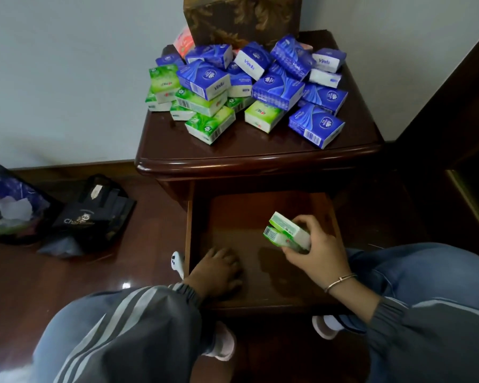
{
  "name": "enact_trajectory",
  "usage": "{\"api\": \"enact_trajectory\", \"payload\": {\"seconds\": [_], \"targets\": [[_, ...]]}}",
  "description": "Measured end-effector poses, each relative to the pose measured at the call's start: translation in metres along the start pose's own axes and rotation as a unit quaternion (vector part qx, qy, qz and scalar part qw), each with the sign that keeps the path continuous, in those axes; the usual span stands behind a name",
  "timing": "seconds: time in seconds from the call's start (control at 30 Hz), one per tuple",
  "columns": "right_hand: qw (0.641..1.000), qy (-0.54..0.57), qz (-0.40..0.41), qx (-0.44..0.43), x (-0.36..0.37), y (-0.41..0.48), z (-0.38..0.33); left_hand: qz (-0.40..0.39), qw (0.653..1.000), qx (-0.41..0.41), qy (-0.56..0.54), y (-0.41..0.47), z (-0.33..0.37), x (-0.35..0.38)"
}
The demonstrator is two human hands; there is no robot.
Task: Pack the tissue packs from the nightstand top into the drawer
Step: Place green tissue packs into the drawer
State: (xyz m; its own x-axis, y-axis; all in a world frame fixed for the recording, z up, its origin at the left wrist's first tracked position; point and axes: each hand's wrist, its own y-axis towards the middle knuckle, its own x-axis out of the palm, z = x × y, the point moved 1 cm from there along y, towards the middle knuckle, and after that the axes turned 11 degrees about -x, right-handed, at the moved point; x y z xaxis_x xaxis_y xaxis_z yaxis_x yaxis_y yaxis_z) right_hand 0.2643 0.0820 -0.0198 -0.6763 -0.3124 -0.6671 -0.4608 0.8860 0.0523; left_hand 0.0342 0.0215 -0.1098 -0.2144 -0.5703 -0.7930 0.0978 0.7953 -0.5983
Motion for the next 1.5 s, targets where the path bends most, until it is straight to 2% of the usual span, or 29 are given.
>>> {"api": "enact_trajectory", "payload": {"seconds": [0.07, 0.2, 0.27, 0.37, 0.43, 0.47, 0.5, 0.57, 0.63, 0.7, 0.83, 0.87, 0.97, 1.07, 1.13, 1.27, 1.37, 1.5], "targets": [[1.0, -0.009, -0.022, -0.001, 0.007, 0.003, -0.001, -0.025, 0.999, -0.009, 0.042, -0.003, 0.002, 0.005], [0.993, -0.085, -0.073, -0.038, 0.03, 0.009, 0.003, -0.038, 0.994, -0.087, 0.059, -0.011, 0.001, 0.005], [0.982, -0.122, -0.13, -0.054, 0.048, 0.012, 0.007, -0.003, 0.995, -0.1, 0.028, -0.018, -0.001, 0.002], [0.951, -0.186, -0.237, -0.068, 0.074, 0.013, 0.015, 0.107, 0.982, -0.127, -0.088, -0.03, -0.016, -0.015], [0.924, -0.231, -0.294, -0.075, 0.087, 0.012, 0.019, 0.222, 0.944, -0.163, -0.183, -0.038, -0.035, -0.026], [0.912, -0.254, -0.312, -0.081, 0.093, 0.012, 0.019, 0.258, 0.917, -0.198, -0.231, -0.043, -0.043, -0.029], [0.903, -0.273, -0.32, -0.09, 0.099, 0.013, 0.018, 0.261, 0.889, -0.242, -0.288, -0.049, -0.051, -0.029], [0.893, -0.288, -0.33, -0.104, 0.109, 0.014, 0.012, 0.16, 0.821, -0.319, -0.445, -0.056, -0.057, -0.025], [0.88, -0.283, -0.367, -0.11, 0.118, 0.013, 0.009, 0.032, 0.76, -0.336, -0.555, -0.053, -0.052, -0.017], [0.87, -0.251, -0.413, -0.094, 0.121, 0.01, 0.01, -0.015, 0.734, -0.333, -0.591, -0.049, -0.047, -0.012], [0.878, -0.123, -0.462, -0.004, 0.112, 0.026, 0.007, -0.006, 0.73, -0.337, -0.594, -0.043, -0.053, -0.011], [0.893, -0.096, -0.439, 0.026, 0.109, 0.034, 0.008, -0.008, 0.726, -0.336, -0.6, -0.043, -0.055, -0.012], [0.942, -0.047, -0.3, 0.14, 0.103, 0.049, 0.017, -0.017, 0.713, -0.332, -0.617, -0.042, -0.058, -0.013], [0.937, 0.01, -0.23, 0.262, 0.111, 0.042, 0.031, -0.019, 0.714, -0.335, -0.614, -0.042, -0.058, -0.012], [0.936, 0.044, -0.211, 0.278, 0.121, 0.035, 0.036, -0.02, 0.712, -0.335, -0.616, -0.042, -0.058, -0.012], [0.927, 0.068, -0.284, 0.233, 0.137, 0.028, 0.027, -0.024, 0.709, -0.332, -0.622, -0.041, -0.06, -0.012], [0.898, 0.075, -0.357, 0.245, 0.142, 0.024, 0.016, -0.026, 0.709, -0.325, -0.626, -0.04, -0.061, -0.013], [0.867, 0.083, -0.404, 0.28, 0.133, 0.03, 0.014, -0.034, 0.706, -0.32, -0.631, -0.041, -0.062, -0.015]]}}
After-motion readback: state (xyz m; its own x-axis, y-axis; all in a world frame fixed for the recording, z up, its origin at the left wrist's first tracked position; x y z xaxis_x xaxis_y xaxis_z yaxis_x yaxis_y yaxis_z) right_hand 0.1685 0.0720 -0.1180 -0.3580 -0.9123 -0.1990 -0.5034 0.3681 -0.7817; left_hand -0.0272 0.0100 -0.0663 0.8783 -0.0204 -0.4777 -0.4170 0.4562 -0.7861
